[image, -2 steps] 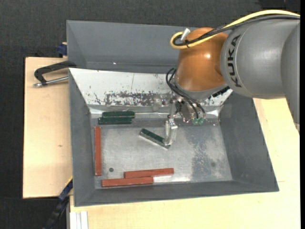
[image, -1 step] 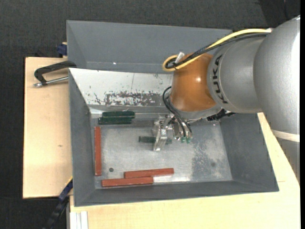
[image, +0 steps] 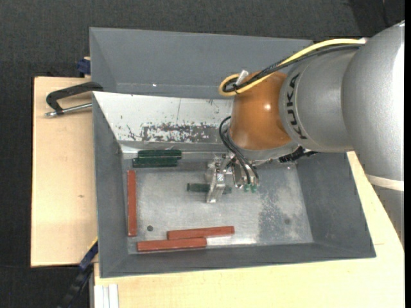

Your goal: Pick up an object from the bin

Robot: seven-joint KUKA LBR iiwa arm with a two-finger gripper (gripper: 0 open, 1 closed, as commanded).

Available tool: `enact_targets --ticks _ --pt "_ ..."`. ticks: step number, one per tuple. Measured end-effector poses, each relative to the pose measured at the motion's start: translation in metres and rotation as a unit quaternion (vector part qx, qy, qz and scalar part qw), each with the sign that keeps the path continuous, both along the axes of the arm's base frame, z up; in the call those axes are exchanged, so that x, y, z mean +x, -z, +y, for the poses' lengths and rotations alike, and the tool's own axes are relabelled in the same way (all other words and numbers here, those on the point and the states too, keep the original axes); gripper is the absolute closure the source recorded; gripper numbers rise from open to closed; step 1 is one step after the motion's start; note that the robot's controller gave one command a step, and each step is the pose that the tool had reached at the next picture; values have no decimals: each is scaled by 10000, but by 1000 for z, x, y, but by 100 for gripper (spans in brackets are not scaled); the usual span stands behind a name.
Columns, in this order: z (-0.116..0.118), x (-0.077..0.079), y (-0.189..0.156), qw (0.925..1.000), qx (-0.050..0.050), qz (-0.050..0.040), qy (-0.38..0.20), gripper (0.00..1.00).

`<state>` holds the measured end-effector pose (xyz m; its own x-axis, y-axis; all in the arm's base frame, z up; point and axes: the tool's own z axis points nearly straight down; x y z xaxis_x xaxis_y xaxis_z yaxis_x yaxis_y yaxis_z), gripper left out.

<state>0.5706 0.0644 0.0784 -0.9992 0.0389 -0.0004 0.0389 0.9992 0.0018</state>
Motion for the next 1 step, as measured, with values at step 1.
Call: enact_targets --ticks 1 --pt "-3 -10 -159 9999 -2 -43 -167 100"
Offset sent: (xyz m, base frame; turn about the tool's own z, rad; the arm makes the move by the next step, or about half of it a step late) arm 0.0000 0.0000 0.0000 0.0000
